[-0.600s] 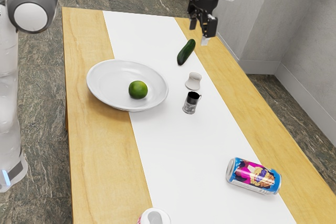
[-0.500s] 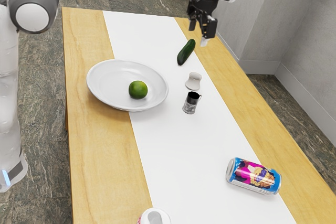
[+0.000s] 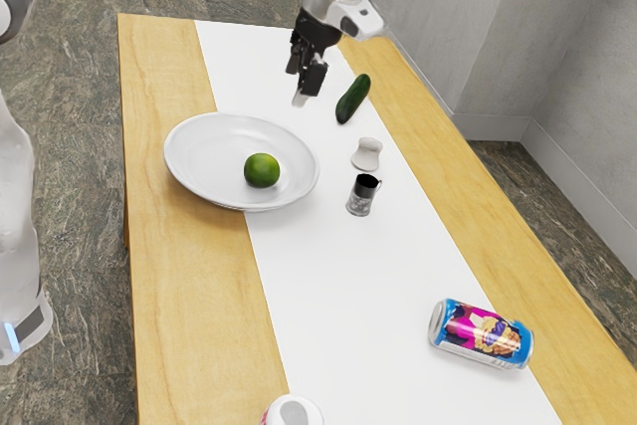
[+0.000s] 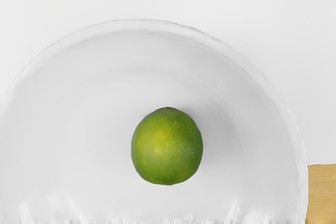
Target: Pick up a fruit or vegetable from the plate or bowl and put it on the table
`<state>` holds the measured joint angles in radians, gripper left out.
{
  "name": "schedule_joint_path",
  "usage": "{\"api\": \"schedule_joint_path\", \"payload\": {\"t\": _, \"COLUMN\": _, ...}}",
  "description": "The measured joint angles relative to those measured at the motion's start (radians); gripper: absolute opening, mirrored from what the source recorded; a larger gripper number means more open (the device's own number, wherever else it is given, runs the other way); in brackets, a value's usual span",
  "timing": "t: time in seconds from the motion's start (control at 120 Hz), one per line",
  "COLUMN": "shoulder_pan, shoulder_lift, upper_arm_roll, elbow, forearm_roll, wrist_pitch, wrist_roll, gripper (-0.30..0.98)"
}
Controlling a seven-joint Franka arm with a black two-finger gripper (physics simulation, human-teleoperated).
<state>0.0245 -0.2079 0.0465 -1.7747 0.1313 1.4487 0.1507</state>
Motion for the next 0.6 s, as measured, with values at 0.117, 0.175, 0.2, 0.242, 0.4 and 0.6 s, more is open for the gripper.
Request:
{"api": "schedule_joint_path", "payload": {"t": 0.117, "shoulder_pan": 0.013, "shoulder_lift": -0.044, "upper_arm_roll": 0.075, "elbow": -0.154, "forearm_roll": -0.039, "wrist_pitch": 0.080, "wrist_roll": 0.073, "gripper": 0.68}}
{"api": "schedule_joint_path", "payload": {"t": 0.175, "shoulder_pan": 0.013, "shoulder_lift": -0.054, "upper_arm_roll": 0.089, "elbow": -0.205, "forearm_roll": -0.054, "wrist_pitch": 0.119, "wrist_roll": 0.104, "gripper": 0.68}}
{"api": "schedule_joint_path", "payload": {"t": 0.2, "shoulder_pan": 0.013, "shoulder_lift": -0.056, "upper_arm_roll": 0.092, "elbow": -0.226, "forearm_roll": -0.060, "wrist_pitch": 0.136, "wrist_roll": 0.117, "gripper": 0.68}}
{"api": "schedule_joint_path", "payload": {"t": 0.242, "shoulder_pan": 0.013, "shoulder_lift": -0.060, "upper_arm_roll": 0.094, "elbow": -0.256, "forearm_roll": -0.068, "wrist_pitch": 0.161, "wrist_roll": 0.137, "gripper": 0.68}}
{"api": "schedule_joint_path", "payload": {"t": 0.4, "shoulder_pan": 0.012, "shoulder_lift": -0.122, "upper_arm_roll": 0.095, "elbow": -0.370, "forearm_roll": -0.081, "wrist_pitch": 0.233, "wrist_roll": 0.201, "gripper": 0.68}}
{"api": "schedule_joint_path", "payload": {"t": 0.6, "shoulder_pan": 0.012, "shoulder_lift": -0.151, "upper_arm_roll": 0.092, "elbow": -0.439, "forearm_roll": -0.093, "wrist_pitch": 0.282, "wrist_roll": 0.249, "gripper": 0.68}}
